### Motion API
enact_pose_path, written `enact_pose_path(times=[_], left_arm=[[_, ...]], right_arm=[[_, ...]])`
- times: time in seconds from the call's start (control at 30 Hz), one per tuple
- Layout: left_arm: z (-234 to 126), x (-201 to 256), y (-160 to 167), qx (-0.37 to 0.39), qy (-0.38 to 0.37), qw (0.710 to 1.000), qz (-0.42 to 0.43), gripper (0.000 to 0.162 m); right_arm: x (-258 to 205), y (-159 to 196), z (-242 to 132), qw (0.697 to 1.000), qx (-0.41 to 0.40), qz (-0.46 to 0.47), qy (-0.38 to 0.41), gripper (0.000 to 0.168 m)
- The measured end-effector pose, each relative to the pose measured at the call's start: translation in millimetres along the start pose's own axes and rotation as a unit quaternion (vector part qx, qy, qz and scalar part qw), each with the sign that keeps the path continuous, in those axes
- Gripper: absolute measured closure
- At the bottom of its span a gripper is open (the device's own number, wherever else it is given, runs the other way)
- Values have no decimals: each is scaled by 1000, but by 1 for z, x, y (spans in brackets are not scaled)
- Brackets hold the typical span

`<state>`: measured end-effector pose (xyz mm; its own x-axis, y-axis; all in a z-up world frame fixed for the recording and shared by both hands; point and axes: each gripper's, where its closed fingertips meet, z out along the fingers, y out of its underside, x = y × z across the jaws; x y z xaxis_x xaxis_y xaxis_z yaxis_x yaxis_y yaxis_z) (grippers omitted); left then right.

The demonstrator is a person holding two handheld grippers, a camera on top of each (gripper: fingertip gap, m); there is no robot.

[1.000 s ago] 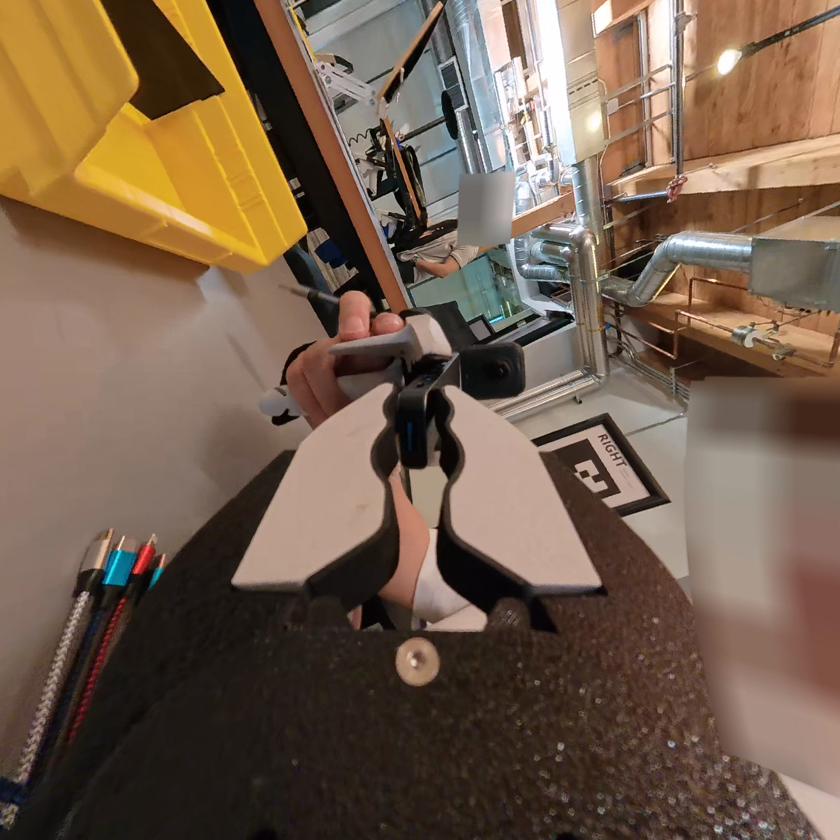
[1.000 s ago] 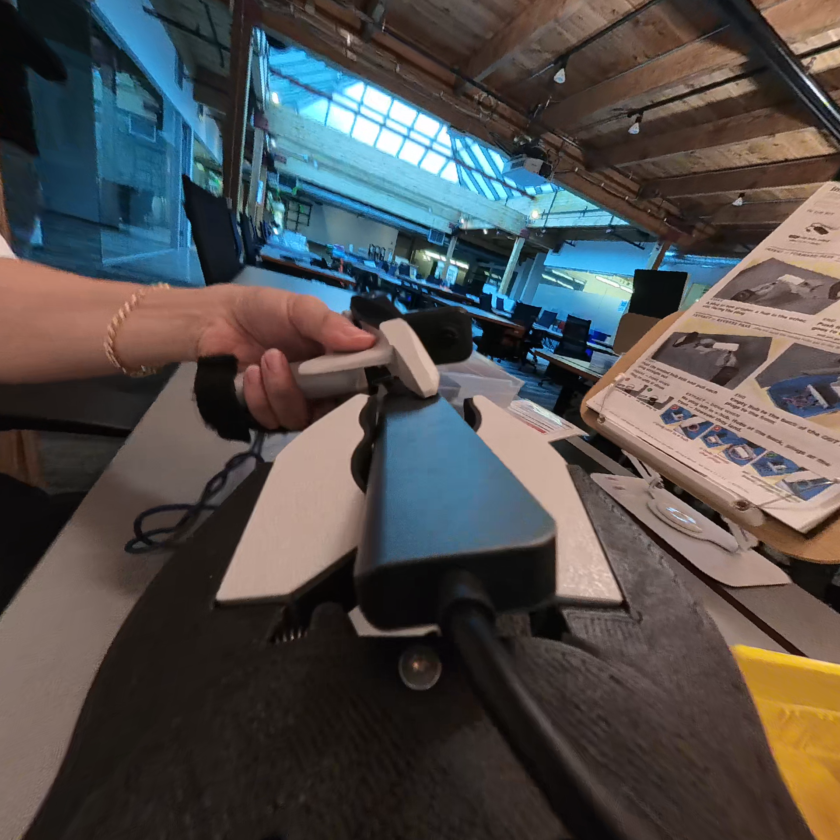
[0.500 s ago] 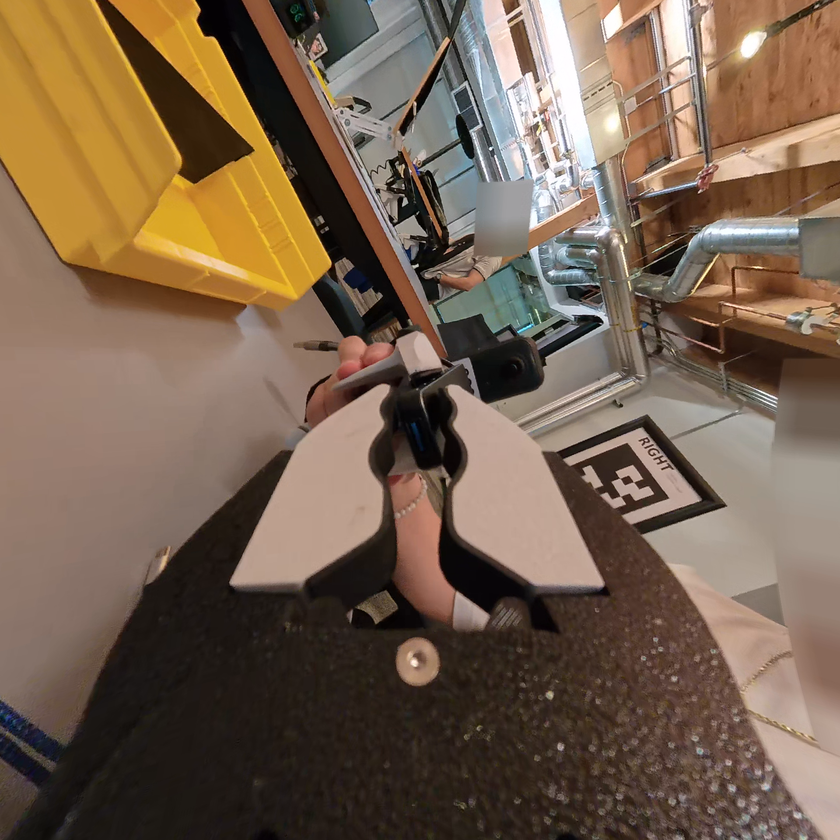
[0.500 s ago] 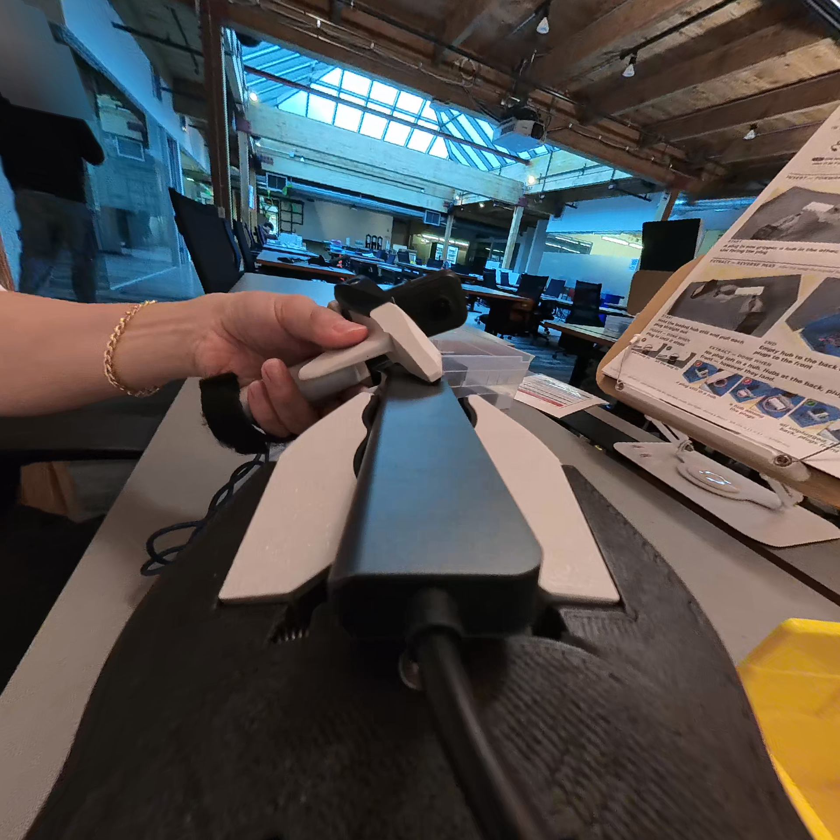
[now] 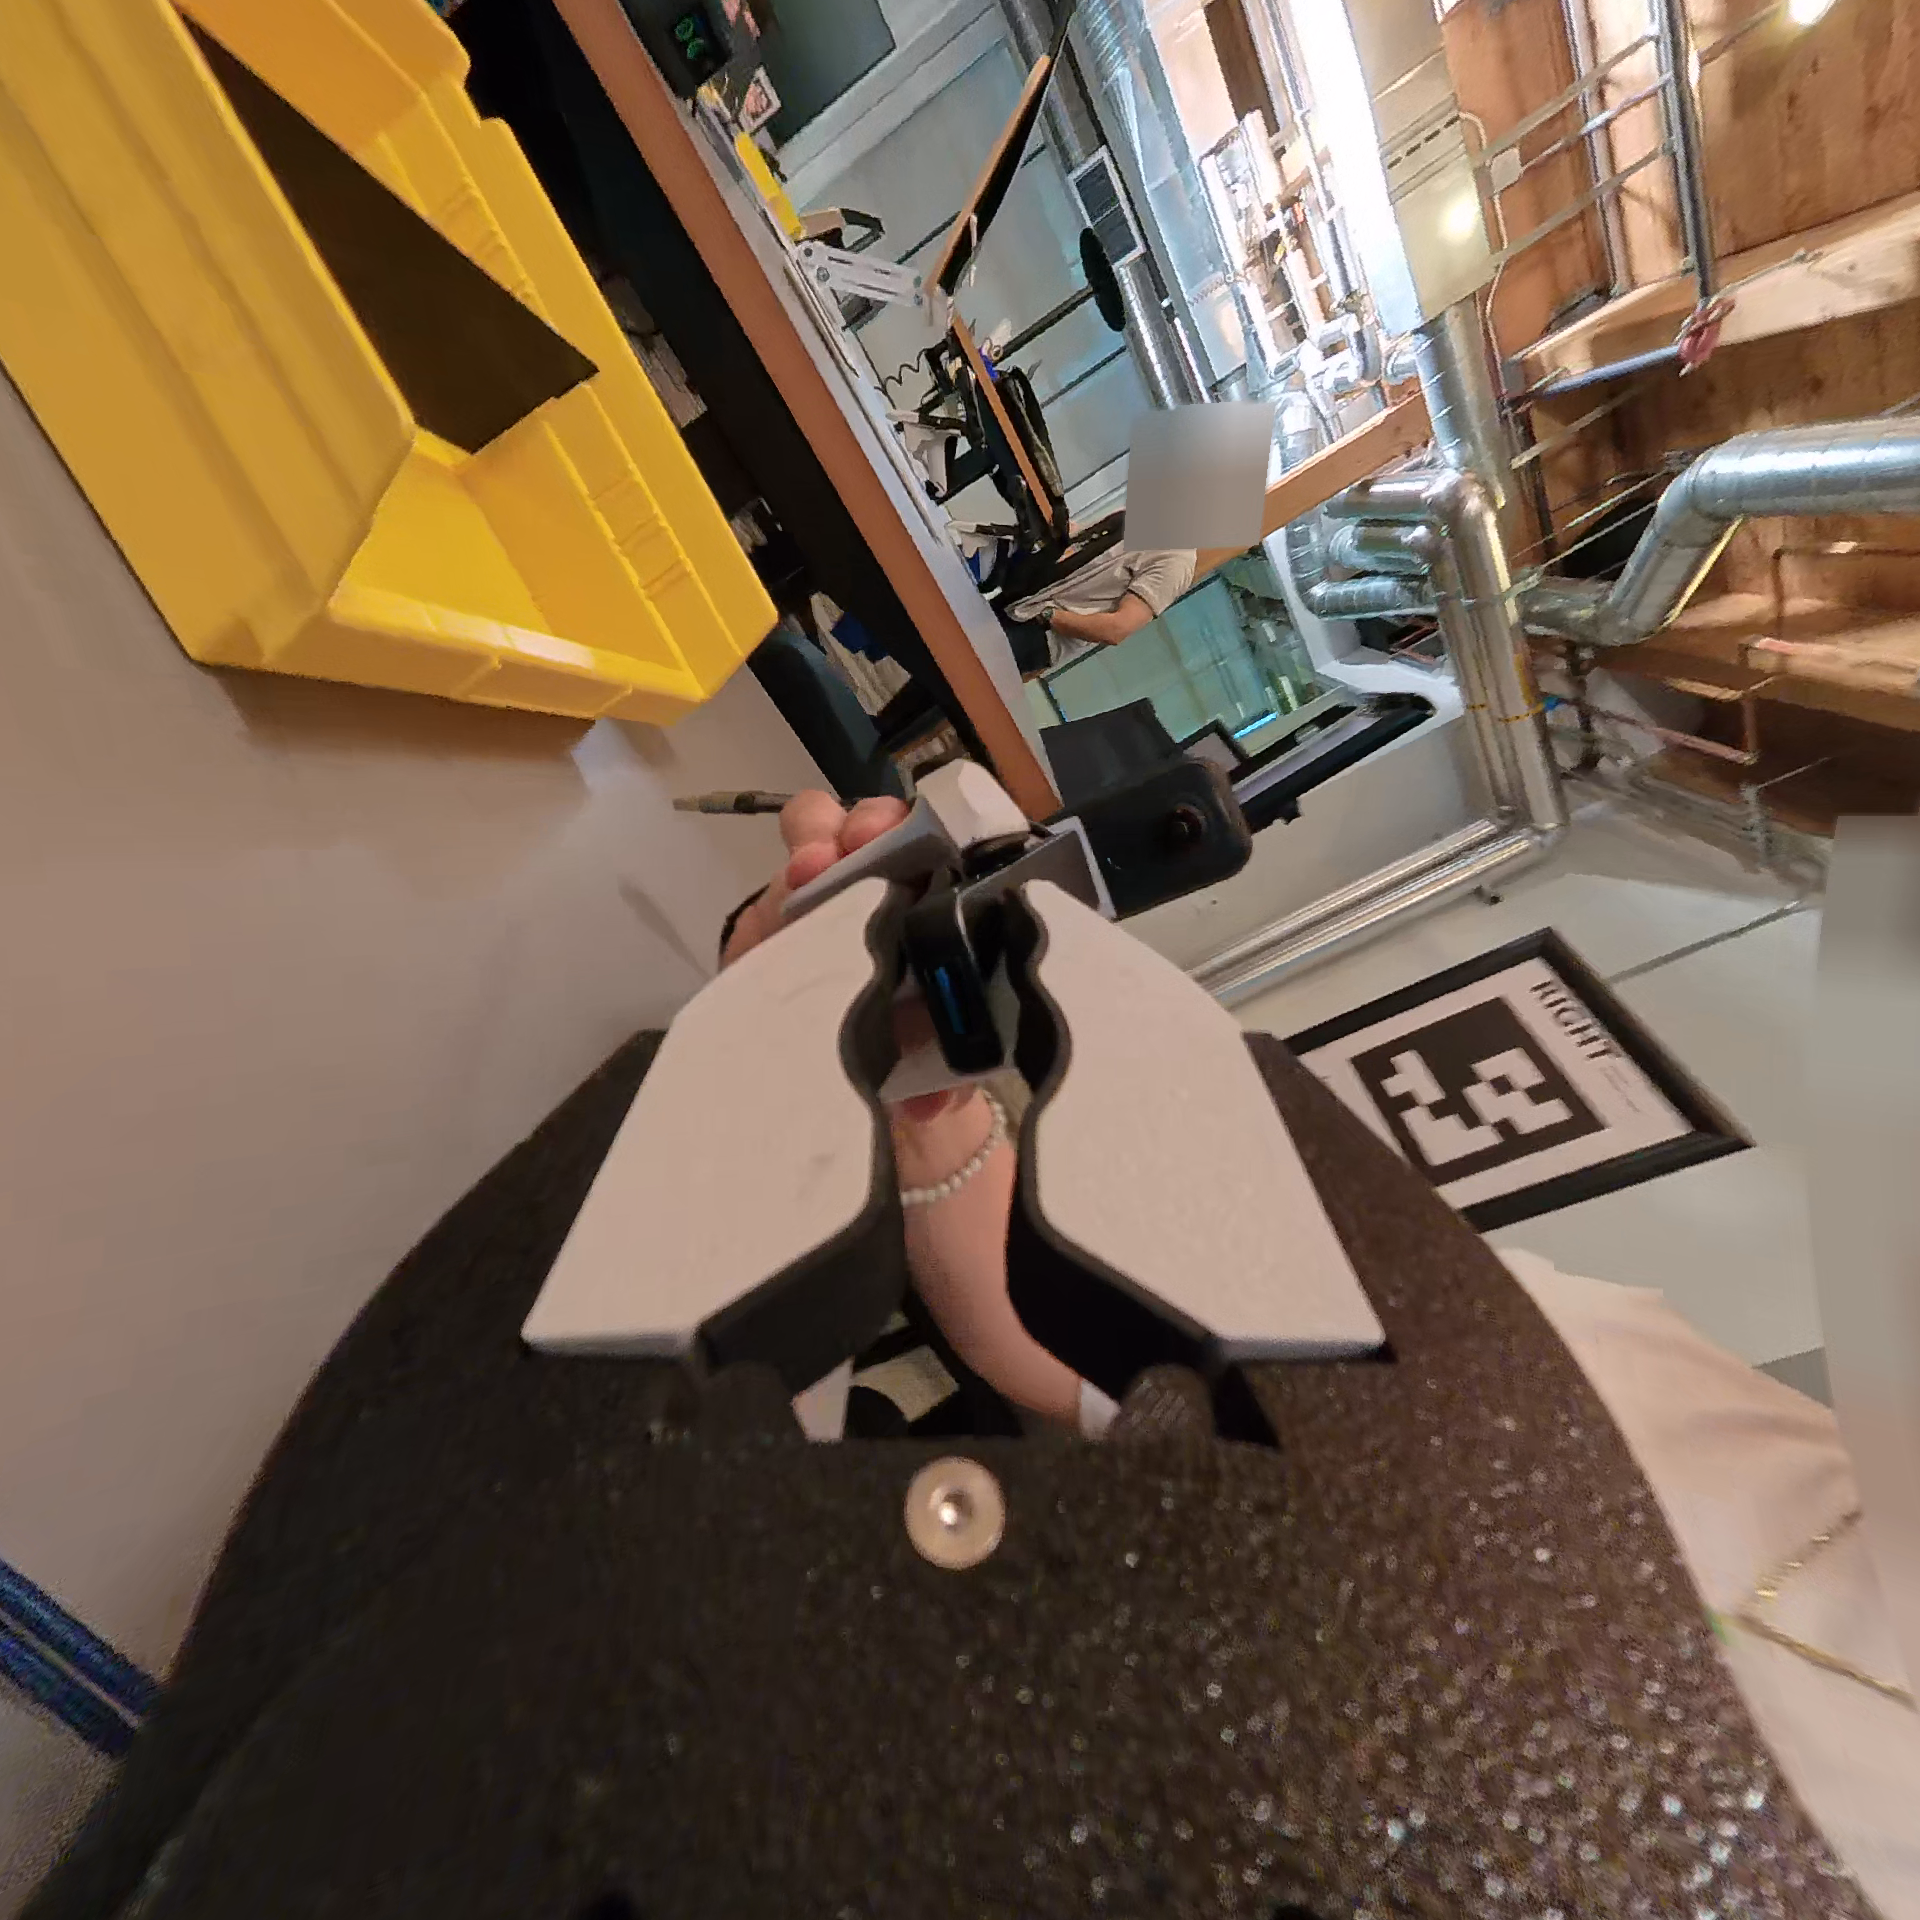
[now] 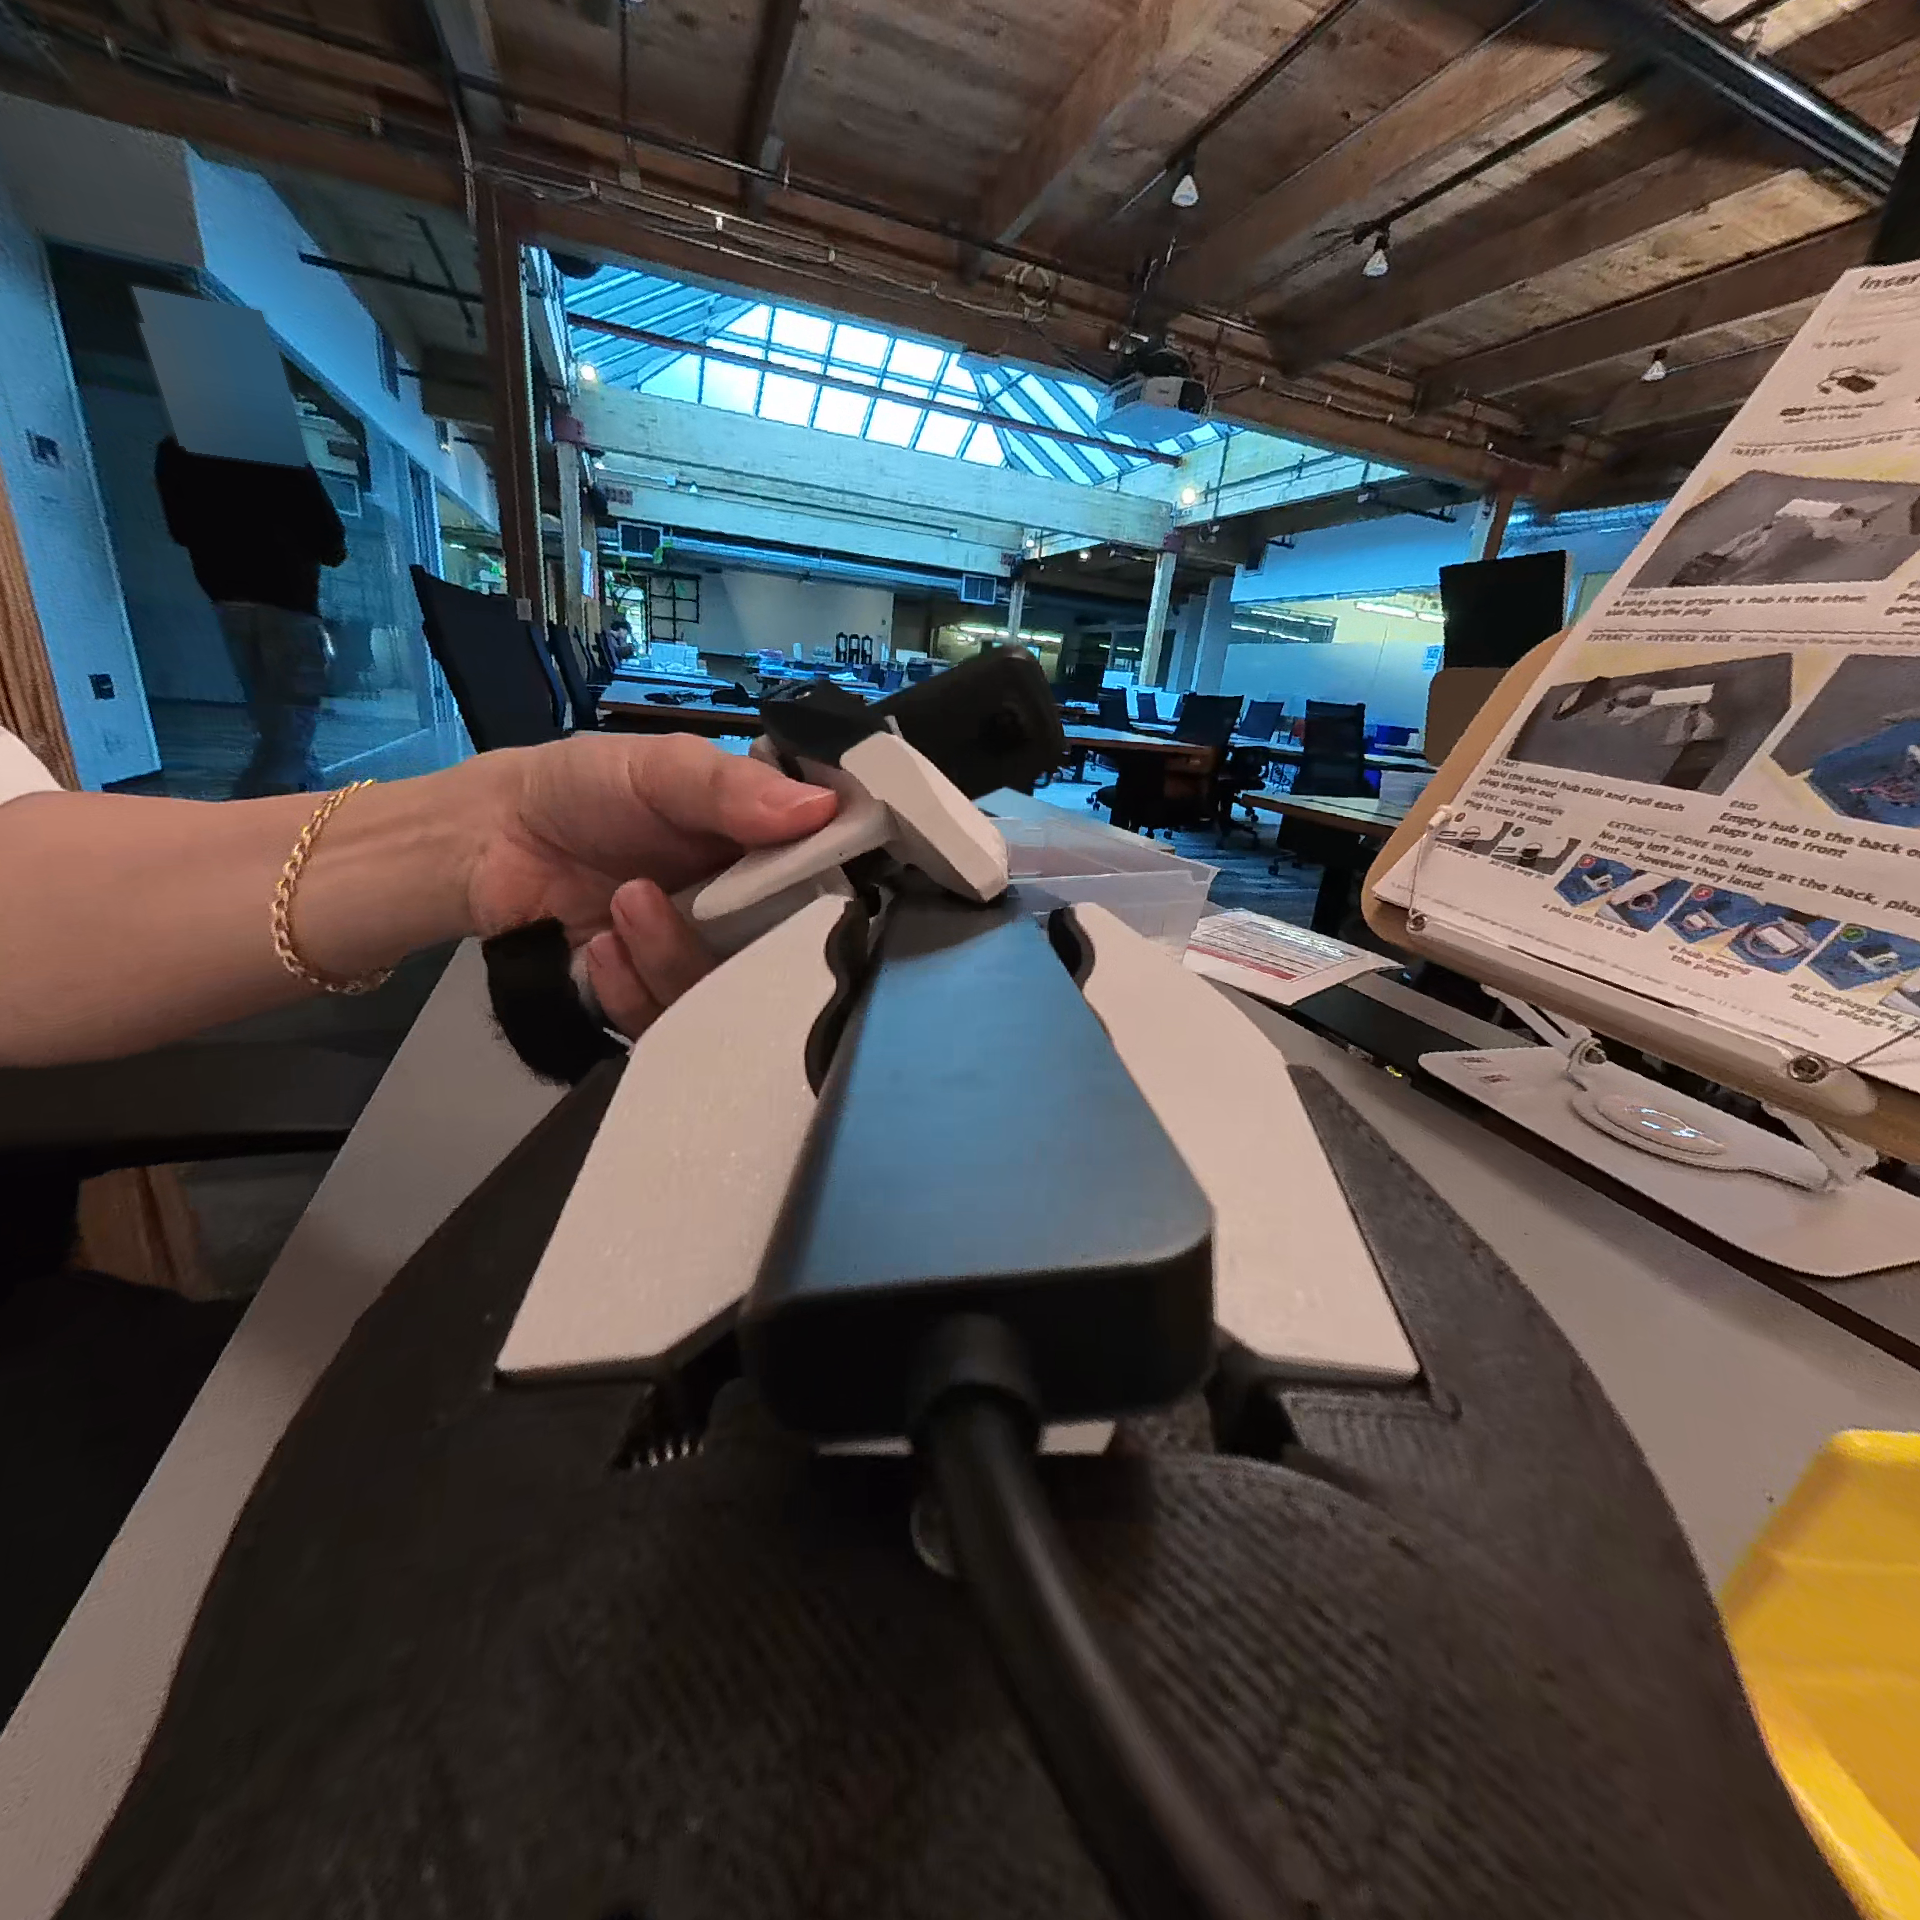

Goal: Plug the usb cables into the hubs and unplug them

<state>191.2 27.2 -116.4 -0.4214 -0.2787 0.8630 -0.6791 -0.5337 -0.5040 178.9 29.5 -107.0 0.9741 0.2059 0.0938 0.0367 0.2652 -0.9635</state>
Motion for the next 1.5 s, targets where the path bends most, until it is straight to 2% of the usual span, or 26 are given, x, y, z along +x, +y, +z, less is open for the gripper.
enact_pose_path(times=[0.07, 0.1, 0.13, 0.2, 0.27, 0.33, 0.4, 0.57, 0.63, 0.77, 0.83, 0.93, 1.07, 1.17, 1.3, 1.5], left_arm=[[0, 2, -5, 5, -9, 999, 52, 131], [-2, 2, -8, 5, -23, 996, 92, 130], [-7, 0, -13, 2, -46, 988, 149, 136], [-21, -20, -23, -25, -143, 947, 287, 141], [-40, -55, -26, -93, -255, 885, 379, 140], [-55, -94, -13, -200, -328, 849, 364, 136], [-61, -124, 2, -268, -354, 845, 298, 137], [-54, -161, 19, -307, -337, 873, 174, 137], [-53, -172, 27, -327, -337, 868, 162, 139], [-47, -178, 30, -321, -334, 874, 151, 156], [-42, -175, 35, -330, -306, 875, 178, 156], [-42, -166, 34, -326, -289, 850, 296, 157], [-34, -114, 16, -265, -261, 819, 437, 157], [-30, -66, 17, -261, -229, 788, 508, 157], [-37, -30, 29, -293, -203, 767, 534, 157], [-59, -20, 43, -305, -205, 790, 492, 157]], right_arm=[[7, -1, -5, 1000, -8, -3, 14, 133], [14, -2, -10, 1000, -13, -6, 28, 132], [25, -1, -17, 998, -25, -10, 51, 132], [44, 4, -35, 994, -55, -26, 92, 133], [58, 0, -51, 991, -48, -27, 119, 133], [61, -10, -59, 993, -15, -13, 118, 133], [61, -13, -61, 994, 0, -2, 113, 133], [56, -9, -60, 996, 1, -2, 93, 132], [54, -6, -59, 996, -4, -3, 85, 132], [53, -2, -61, 997, -6, 0, 75, 132], [52, -1, -62, 998, -2, 9, 67, 133], [49, 4, -61, 998, -5, 29, 47, 132], [36, 14, -53, 999, -10, 52, 0, 133], [25, 18, -45, 996, 4, 75, -37, 133], [9, 23, -34, 992, 15, 92, -82, 133], [-13, 16, -26, 979, 62, 130, -146, 132]])
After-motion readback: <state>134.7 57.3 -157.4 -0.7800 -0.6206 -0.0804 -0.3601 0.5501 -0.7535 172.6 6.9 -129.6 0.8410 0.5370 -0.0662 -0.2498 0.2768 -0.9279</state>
